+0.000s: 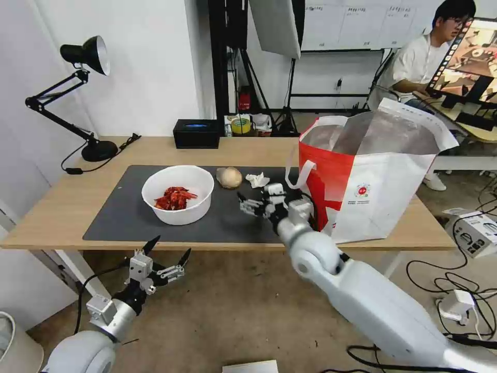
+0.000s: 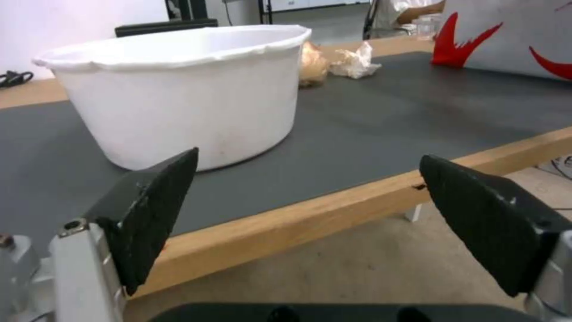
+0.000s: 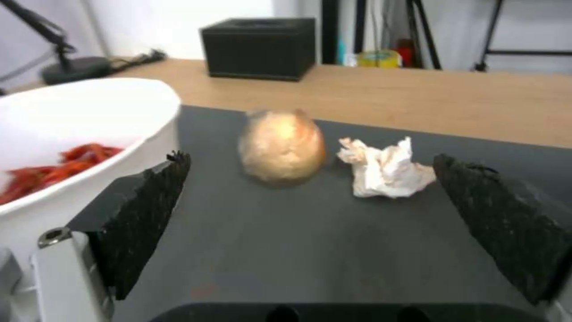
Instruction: Pick up the trash from the table and place it into the takeout bag.
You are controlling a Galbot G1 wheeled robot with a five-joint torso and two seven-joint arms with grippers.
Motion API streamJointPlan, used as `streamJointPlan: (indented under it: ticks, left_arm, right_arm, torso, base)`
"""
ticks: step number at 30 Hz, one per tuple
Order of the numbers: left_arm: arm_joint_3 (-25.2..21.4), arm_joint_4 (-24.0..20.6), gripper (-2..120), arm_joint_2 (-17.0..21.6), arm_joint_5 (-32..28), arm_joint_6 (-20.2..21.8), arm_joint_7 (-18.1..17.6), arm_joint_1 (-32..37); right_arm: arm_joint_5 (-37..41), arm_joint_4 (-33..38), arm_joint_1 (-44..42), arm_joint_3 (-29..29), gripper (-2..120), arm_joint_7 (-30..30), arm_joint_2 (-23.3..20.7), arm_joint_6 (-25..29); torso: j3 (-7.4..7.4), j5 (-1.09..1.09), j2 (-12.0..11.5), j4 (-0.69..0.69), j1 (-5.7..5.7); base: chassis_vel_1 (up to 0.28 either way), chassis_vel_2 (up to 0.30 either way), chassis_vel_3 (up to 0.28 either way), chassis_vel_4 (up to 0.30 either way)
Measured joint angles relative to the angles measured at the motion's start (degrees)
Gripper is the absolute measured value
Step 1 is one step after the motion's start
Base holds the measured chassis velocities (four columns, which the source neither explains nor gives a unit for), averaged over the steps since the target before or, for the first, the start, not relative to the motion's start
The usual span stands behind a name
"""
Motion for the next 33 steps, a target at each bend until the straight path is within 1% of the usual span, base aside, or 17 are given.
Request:
streamJointPlan:
  ticks: [2,4,5,9,13,16,25,33]
  left_arm:
    - [0.07,0.06,100,-0.05,0.11,0.01,0.00,-0.03]
    - [0.25,0.12,100,-0.22,0.24,0.01,-0.01,-0.06]
    - [0.25,0.12,100,-0.22,0.24,0.01,-0.01,-0.06]
    - [0.79,0.20,100,-0.66,0.31,0.01,-0.03,0.01]
    - [0.91,0.21,100,-0.83,0.42,0.01,-0.03,0.10]
    - [0.95,0.20,100,-0.95,0.55,0.01,-0.03,0.31]
    - [0.77,0.12,100,-0.98,0.70,-0.05,-0.04,1.07]
    - [0.74,-0.07,100,-0.94,0.95,-0.16,-0.04,1.60]
  right_arm:
    - [0.30,-0.37,0.34,-0.06,100,0.88,0.65,-0.55]
    - [0.58,-1.80,1.17,-0.27,100,3.19,2.18,-1.87]
    - [0.58,-1.80,1.17,-0.27,100,3.19,2.18,-1.87]
    - [0.65,-4.69,2.58,-0.59,100,7.54,4.87,-3.62]
    - [0.93,-5.86,3.15,-0.62,100,9.29,5.99,-3.88]
    - [1.65,-7.87,4.11,-0.60,100,11.77,7.86,-4.24]
    - [1.98,-11.37,5.21,-0.26,100,14.52,11.30,-4.79]
    - [3.26,-15.36,8.38,0.09,100,17.54,14.68,-5.61]
  torso:
    - [0.00,0.01,0.00,0.00,0.00]
    - [0.00,0.00,0.00,0.00,0.00]
    - [0.00,0.00,0.00,0.00,0.00]
    - [0.00,0.01,0.01,-0.01,0.00]
    - [0.00,0.01,0.01,-0.01,0.00]
    - [0.00,0.01,0.00,0.00,0.00]
    - [-0.01,0.01,0.01,-0.01,0.00]
    - [-0.01,0.01,0.01,0.00,0.00]
  base:
    - [0.000,0.000,0.000,0.000]
    - [0.000,0.000,0.000,0.000]
    - [0.000,0.000,0.000,0.000]
    - [0.000,0.000,0.000,0.000]
    - [0.000,0.000,0.000,0.000]
    - [0.000,0.000,0.000,0.000]
    - [0.000,0.000,0.000,0.000]
    - [0.000,0.000,0.000,0.000]
